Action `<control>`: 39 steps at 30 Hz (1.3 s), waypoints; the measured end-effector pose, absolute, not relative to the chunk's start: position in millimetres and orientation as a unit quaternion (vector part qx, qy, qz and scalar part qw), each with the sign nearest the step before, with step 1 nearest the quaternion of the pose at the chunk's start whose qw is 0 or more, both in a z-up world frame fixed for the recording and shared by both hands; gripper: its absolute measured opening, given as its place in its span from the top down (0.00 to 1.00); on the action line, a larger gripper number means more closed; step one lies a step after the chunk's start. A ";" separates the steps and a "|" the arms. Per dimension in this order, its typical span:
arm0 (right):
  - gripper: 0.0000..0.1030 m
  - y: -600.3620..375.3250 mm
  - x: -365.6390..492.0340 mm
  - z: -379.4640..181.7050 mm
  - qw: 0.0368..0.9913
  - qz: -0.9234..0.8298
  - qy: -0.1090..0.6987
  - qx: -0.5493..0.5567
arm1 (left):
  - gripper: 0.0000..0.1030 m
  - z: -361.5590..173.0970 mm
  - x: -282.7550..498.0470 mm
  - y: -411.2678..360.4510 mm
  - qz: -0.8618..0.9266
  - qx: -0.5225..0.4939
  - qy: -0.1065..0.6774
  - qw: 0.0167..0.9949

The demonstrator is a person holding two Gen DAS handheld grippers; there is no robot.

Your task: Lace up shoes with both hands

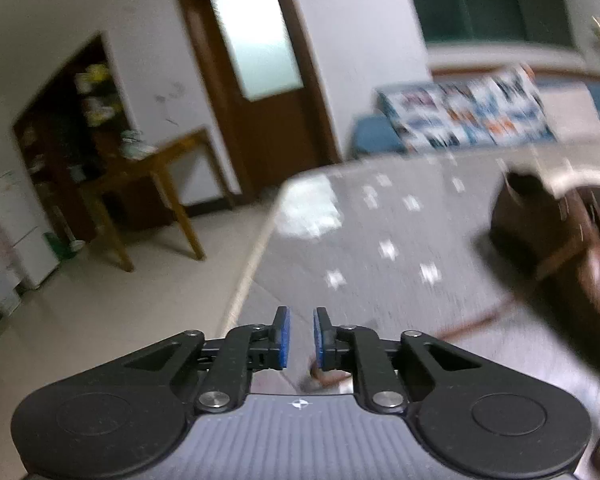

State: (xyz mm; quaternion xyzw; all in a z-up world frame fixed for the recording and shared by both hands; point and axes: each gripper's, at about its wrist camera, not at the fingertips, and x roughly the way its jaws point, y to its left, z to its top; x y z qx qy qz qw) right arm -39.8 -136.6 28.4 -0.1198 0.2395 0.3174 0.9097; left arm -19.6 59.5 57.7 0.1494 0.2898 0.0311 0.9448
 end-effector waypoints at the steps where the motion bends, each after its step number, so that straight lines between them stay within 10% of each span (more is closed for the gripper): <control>1: 0.51 -132.4 -40.7 27.6 0.908 0.321 0.239 -0.122 | 0.79 52.6 -17.3 58.9 0.025 0.160 0.296 0.941; 9: 0.51 -119.6 -47.6 25.5 0.901 0.331 0.252 -0.124 | 0.63 23.5 1.7 63.3 -0.002 0.196 0.325 0.925; 17: 0.51 -107.5 -43.5 23.9 0.896 0.341 0.253 -0.127 | 0.94 15.5 8.2 79.8 -0.014 0.135 0.330 0.934; 35: 0.52 -70.9 -52.9 31.7 0.881 0.411 0.200 -0.122 | 0.94 95.2 -47.8 84.0 -0.259 -0.177 0.278 0.908; 39: 0.67 -69.9 -52.6 36.6 0.887 0.412 0.186 -0.095 | 0.94 101.2 -51.9 79.4 -0.282 -0.194 0.272 0.900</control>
